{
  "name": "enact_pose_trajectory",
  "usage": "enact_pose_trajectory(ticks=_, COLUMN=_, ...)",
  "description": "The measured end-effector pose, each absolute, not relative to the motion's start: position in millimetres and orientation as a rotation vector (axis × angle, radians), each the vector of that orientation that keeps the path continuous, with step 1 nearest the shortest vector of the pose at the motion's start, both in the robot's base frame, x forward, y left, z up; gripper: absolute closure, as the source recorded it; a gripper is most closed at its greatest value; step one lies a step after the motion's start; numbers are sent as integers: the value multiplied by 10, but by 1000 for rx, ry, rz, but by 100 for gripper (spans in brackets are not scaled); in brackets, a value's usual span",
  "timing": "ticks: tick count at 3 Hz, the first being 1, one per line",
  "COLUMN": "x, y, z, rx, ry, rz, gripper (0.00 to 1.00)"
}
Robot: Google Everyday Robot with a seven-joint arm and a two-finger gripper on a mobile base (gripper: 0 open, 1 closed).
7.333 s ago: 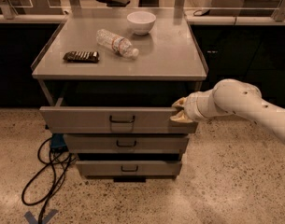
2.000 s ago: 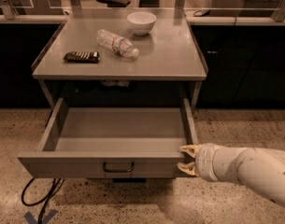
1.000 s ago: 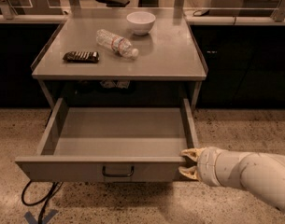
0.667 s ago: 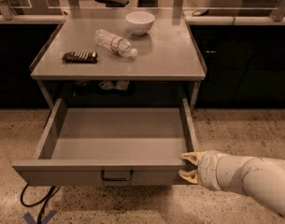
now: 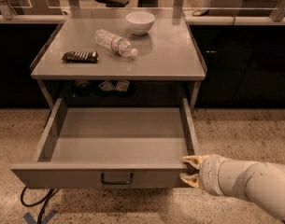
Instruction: Open top drawer
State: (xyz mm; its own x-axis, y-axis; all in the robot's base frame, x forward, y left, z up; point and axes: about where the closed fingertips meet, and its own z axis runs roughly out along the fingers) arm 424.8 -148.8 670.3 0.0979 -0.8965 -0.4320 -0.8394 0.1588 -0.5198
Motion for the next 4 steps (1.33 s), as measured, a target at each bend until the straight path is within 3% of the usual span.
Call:
enact_pose_trajectory(ticks=1, x=4242, y=-1484, z=6716, rx=-1669, ry=1728, rz=-102, gripper=100)
enact_pose_trajectory(ticks=2, x=4242, y=-1484, z=6716, rx=-1669, ry=1728, rz=-102, gripper=86)
enact_pose_trajectory(ticks=4, x=4242, y=-1484, z=6716, rx=-1669, ry=1728, rz=-102, gripper=39)
